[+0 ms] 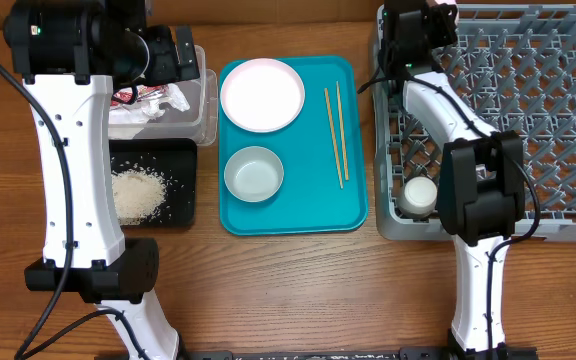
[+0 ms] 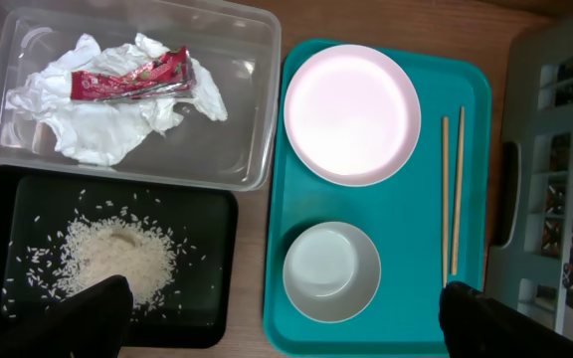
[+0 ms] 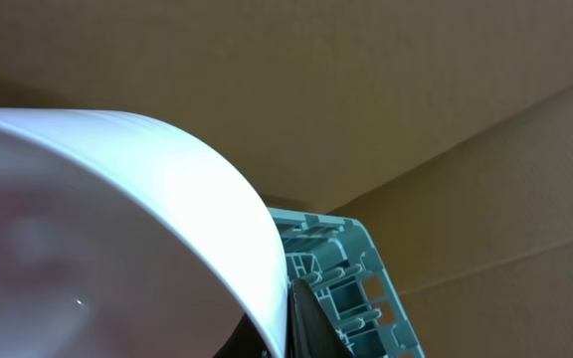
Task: Sort waste into correct bins and load items into the dishwasher
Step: 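Carry the pink-rimmed bowl into the dish rack with the right gripper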
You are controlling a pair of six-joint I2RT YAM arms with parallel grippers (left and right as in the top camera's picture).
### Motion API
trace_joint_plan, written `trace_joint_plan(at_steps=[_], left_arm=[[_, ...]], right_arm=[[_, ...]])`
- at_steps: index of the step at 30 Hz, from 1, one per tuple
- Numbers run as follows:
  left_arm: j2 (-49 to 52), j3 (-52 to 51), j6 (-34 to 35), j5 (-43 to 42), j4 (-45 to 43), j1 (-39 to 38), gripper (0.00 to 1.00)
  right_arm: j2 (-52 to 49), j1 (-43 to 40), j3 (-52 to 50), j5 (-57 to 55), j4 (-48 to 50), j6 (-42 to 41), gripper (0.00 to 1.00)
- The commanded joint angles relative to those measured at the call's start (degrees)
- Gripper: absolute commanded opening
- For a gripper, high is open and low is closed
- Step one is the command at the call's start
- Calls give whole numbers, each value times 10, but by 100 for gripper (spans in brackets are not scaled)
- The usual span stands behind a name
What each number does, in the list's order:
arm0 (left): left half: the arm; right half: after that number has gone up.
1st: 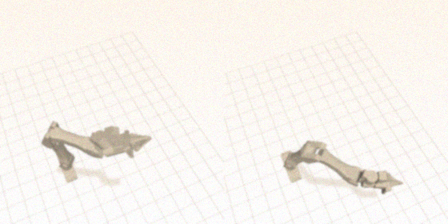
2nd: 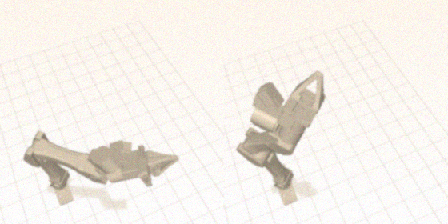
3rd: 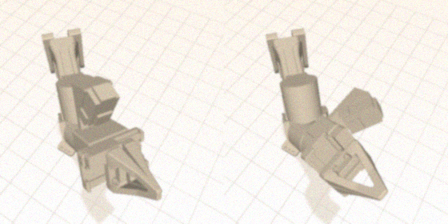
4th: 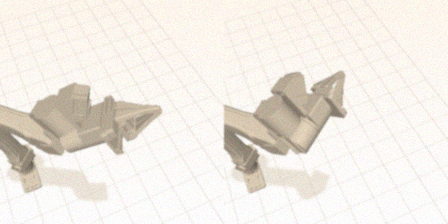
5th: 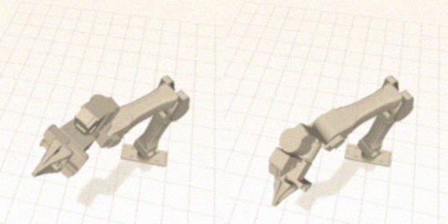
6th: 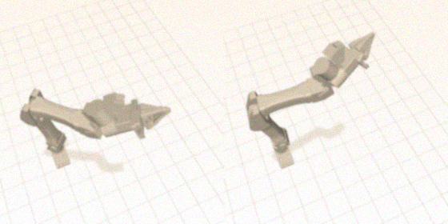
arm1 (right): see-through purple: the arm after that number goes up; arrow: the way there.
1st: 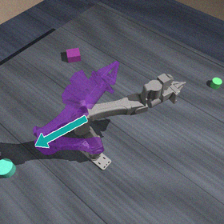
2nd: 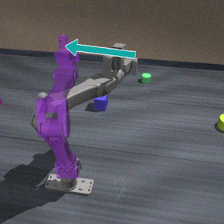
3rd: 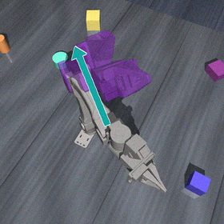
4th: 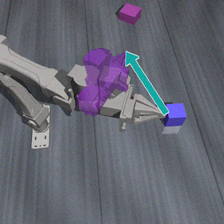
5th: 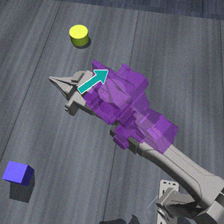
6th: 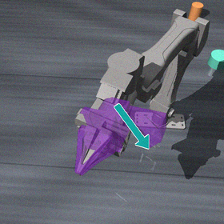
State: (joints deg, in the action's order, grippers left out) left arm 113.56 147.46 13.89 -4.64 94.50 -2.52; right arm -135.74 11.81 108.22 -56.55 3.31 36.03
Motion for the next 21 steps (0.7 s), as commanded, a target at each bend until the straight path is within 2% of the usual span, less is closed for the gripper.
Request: trace_joint_plan(at_steps=[1,7,21], left_arm=[[3,-3,5,2,-2,-1,100],[3,-3,5,2,-2,-1,100],[3,-3,5,2,-2,-1,100]], right_arm=[[-7,21,1,29,-2,-2,4],[-7,16,1,33,51,-2,4],[-7,0,1,39,46,-18,4]])
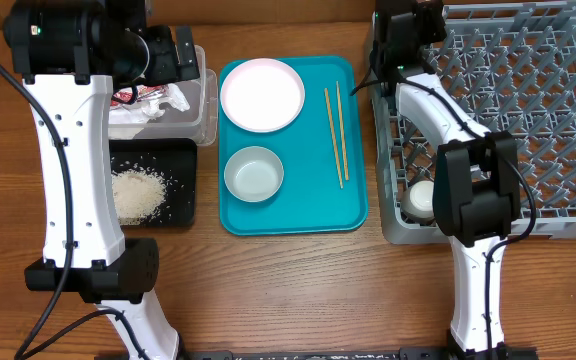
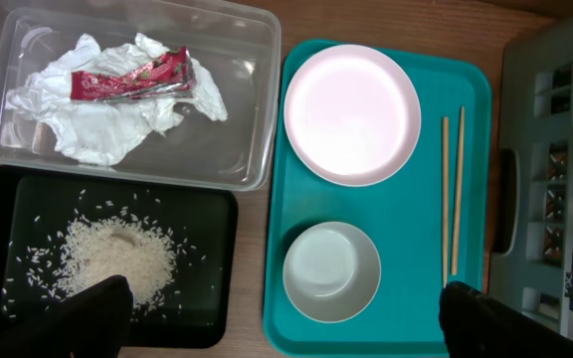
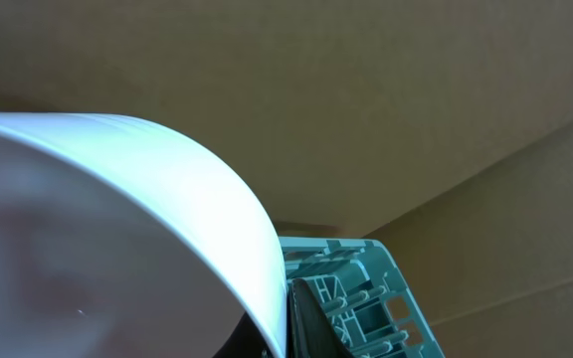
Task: Sort waste into correct bins and load items into the dishwasher
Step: 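Carry the pink-rimmed bowl into the dish rack with the right gripper, then set the pink bowl at the rack's back corner and release it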
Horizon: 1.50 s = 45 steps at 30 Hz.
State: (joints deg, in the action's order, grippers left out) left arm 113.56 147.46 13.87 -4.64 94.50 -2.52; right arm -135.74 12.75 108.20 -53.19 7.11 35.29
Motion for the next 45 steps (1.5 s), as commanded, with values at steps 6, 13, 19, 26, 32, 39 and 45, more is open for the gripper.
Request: trace_joint_plan(at_steps=[6,13,19,26,32,39,45], left_arm=[[3,-3,5,2,-2,-1,100],[3,-3,5,2,-2,-1,100],[3,-3,5,2,-2,-1,100],[3,-3,5,2,-2,-1,100],[3,-3,5,2,-2,-1,100],[3,-3,5,2,-2,-1,100],[3,-3,5,2,-2,-1,100]], right_arm=[[-7,-17,1,13,7,-35,4],[-8,-19,1,34,-11,-40,4],[-8,-17,1,38,-60,-40,10],[-8,-5,2,37,-64,-40,23],[-8,17,2,19,-53,-40,30],[-8,38,2,-36,-53,-40,35],[-8,47,2,-78,-53,-40,37]])
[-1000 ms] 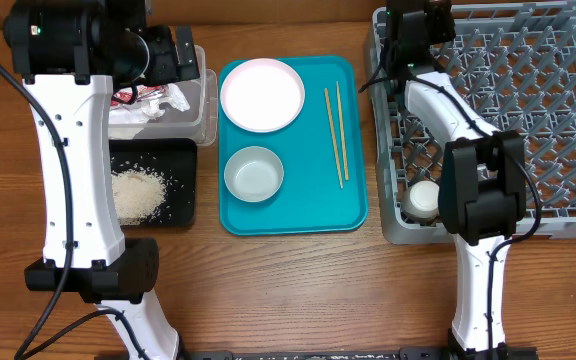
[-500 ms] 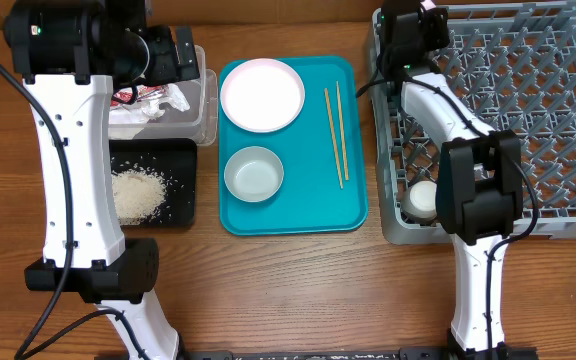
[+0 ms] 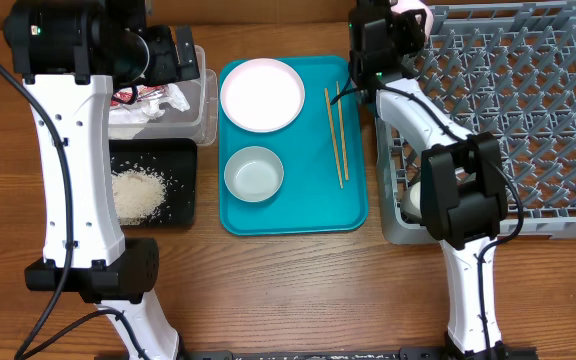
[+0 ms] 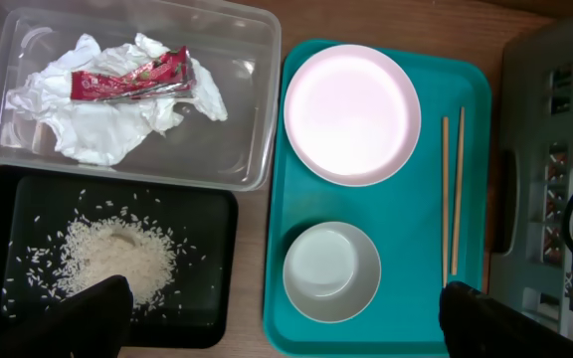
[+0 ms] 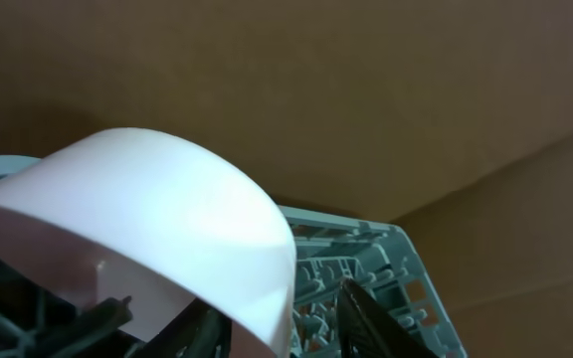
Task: Sort waste into correct bins and load items into the dishwasher
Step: 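Set the pink bowl at the rack's back corner and release it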
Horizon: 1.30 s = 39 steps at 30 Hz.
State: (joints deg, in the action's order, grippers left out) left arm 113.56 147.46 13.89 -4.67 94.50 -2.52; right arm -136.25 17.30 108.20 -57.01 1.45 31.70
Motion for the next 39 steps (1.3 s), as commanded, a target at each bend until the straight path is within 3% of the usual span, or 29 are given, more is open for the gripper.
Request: trace_joint_plan(at_steps=[1,7,19,30,34,39], left_arm=[[3,-3,5,3,-2,-1,100],[3,-3,5,3,-2,-1,100],[3,-3,5,3,-2,-1,100],[3,-3,5,3,-2,-1,100],[3,-3,5,3,-2,-1,100],[3,-3,5,3,-2,-1,100]], right_arm=[[-3,4,2,-46,3,-4,38],[-3,23,2,-53,-11,-9,40],[13,47,2,-14,-92,-94,52],[96,63,2,54,-116,-127,75],[144,63,2,143,-217,-220,80],[207,64,2,492,-398,-377,82]])
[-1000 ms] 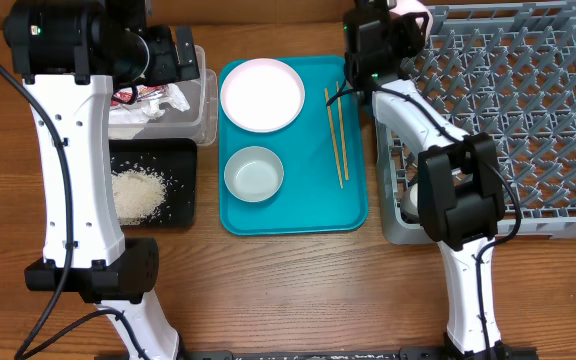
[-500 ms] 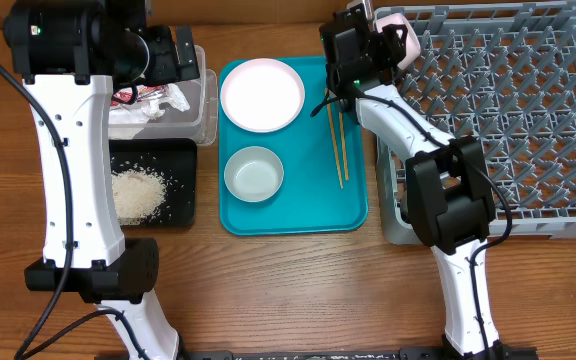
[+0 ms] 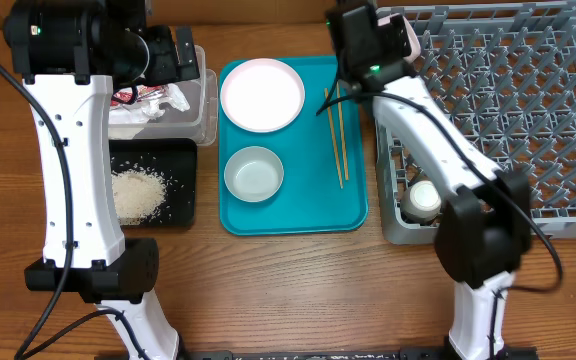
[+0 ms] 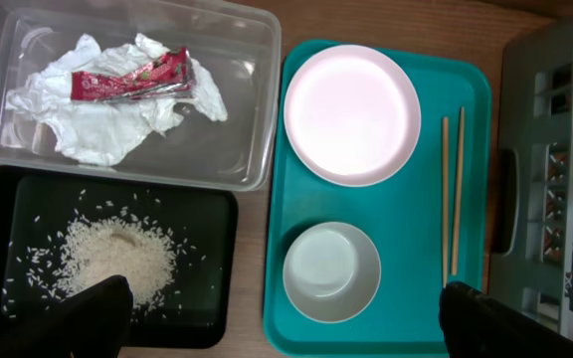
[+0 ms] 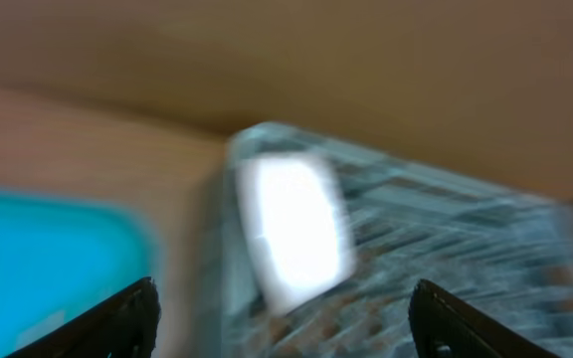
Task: Sort waste into correct bins and load items into the dishwasher
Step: 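Set the pink bowl at the rack's back corner and release it, then move the right gripper to the white bowl and grasp its rim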
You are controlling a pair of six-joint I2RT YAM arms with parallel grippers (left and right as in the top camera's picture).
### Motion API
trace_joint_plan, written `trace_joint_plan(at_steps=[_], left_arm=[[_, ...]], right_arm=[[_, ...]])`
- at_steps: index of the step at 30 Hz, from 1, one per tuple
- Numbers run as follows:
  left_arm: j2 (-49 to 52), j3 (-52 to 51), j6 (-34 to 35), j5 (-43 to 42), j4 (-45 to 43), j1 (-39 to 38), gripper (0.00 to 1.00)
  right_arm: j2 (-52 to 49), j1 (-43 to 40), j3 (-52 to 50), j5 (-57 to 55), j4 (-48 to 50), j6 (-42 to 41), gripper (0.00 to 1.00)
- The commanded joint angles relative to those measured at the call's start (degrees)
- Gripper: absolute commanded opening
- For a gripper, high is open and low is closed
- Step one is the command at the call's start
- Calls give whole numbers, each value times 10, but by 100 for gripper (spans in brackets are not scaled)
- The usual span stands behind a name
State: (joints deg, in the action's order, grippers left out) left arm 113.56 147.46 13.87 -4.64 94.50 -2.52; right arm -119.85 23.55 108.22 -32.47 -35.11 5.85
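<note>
A pale pink bowl [image 3: 409,36] stands on edge in the far left corner of the grey dish rack [image 3: 528,120]; it is a white blur [image 5: 291,229] in the right wrist view. My right gripper [image 5: 285,323] is open and empty, drawn back left of the bowl. On the teal tray [image 3: 353,205] lie a white plate [image 3: 262,94], a grey bowl [image 3: 254,173] and a pair of chopsticks [image 3: 336,120]. High over the tray's near left, my left gripper [image 4: 291,318] hangs open, holding nothing.
A white cup [image 3: 423,197] sits in the rack's near left corner. A clear bin [image 4: 257,119] at the far left holds crumpled tissue and a red wrapper [image 4: 132,78]. In front of it, a black tray [image 4: 217,288] carries a heap of rice [image 4: 117,254].
The bowl was close between my right gripper's fingers at the rack's far left corner. Now it stands alone in the rack, and the open gripper is farther left. The left arm is unchanged.
At the two oldest moments my right gripper held the pale bowl tight against its camera over the rack's far left. Then the bowl was lower in that corner, between the fingers. Now it rests there, released. The left arm and tray items stayed put.
</note>
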Motion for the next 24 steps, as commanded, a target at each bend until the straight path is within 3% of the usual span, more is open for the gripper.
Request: trace_joint_plan(at_steps=[1,4,5,7,11,18,24], left_arm=[[3,-3,5,2,-2,-1,100],[3,-3,5,2,-2,-1,100],[3,-3,5,2,-2,-1,100],[3,-3,5,2,-2,-1,100],[3,-3,5,2,-2,-1,100],[3,-3,5,2,-2,-1,100],[3,-3,5,2,-2,-1,100]], right_arm=[[50,1,2,327,-57,-127,82],[57,1,2,568,-119,-134,79],[56,1,0,620,-130,-134,72],[49,7,-12,683,-148,-136,73],[38,31,-52,635,-164,-207,72],[37,91,-155,482,-122,-384,46],[29,132,-199,433,-74,-446,40]])
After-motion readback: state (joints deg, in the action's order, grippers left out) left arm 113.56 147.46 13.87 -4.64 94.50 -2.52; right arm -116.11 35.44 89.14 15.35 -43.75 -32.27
